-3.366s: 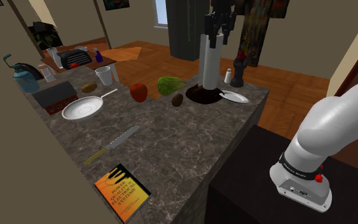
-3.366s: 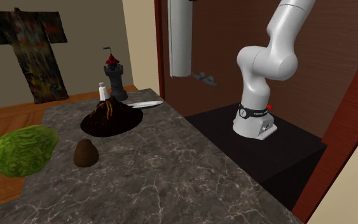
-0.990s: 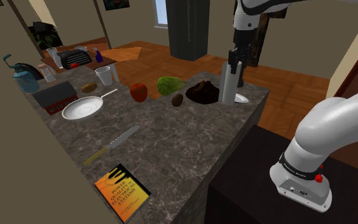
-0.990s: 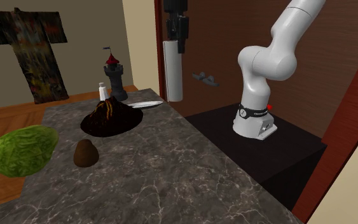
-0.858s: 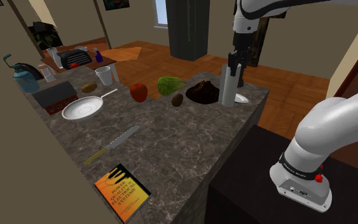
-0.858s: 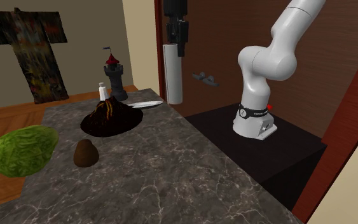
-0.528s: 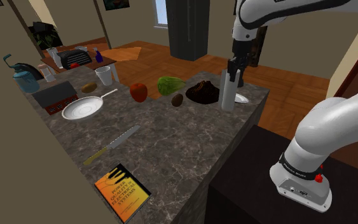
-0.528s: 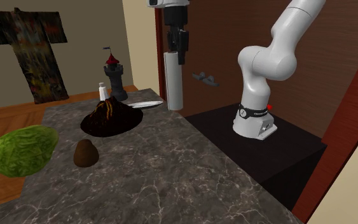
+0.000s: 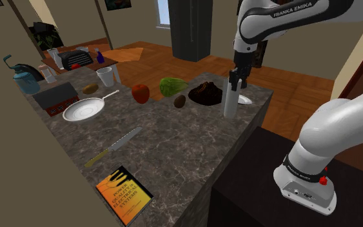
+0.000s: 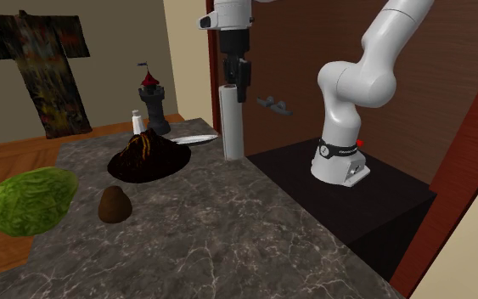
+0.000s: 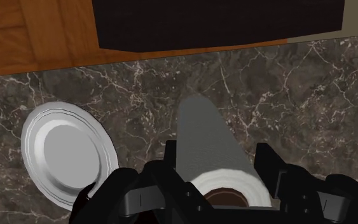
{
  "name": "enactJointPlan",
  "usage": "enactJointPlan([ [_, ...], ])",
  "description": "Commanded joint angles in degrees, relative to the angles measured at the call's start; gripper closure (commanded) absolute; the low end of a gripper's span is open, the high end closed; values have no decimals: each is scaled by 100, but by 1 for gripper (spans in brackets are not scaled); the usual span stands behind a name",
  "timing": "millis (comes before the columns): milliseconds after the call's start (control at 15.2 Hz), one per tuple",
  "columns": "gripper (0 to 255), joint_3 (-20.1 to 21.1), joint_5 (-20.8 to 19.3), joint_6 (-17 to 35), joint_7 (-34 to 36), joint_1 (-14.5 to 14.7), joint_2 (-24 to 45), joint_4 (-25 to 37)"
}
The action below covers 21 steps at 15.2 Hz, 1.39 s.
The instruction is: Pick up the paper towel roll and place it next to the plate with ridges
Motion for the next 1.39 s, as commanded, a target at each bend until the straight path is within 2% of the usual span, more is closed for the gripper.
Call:
enactJointPlan([
  [0,255,-2,0,172,-2,1,29,-140],
  [594,255,-36,-2,933,-37,1,261,-671],
  [1056,255,-36,-2,933,-37,1,261,-671],
  [1122,0,-36,-2,934,-37,1,261,-671],
  [1320,0,-36,-2,933,-37,1,261,-671],
])
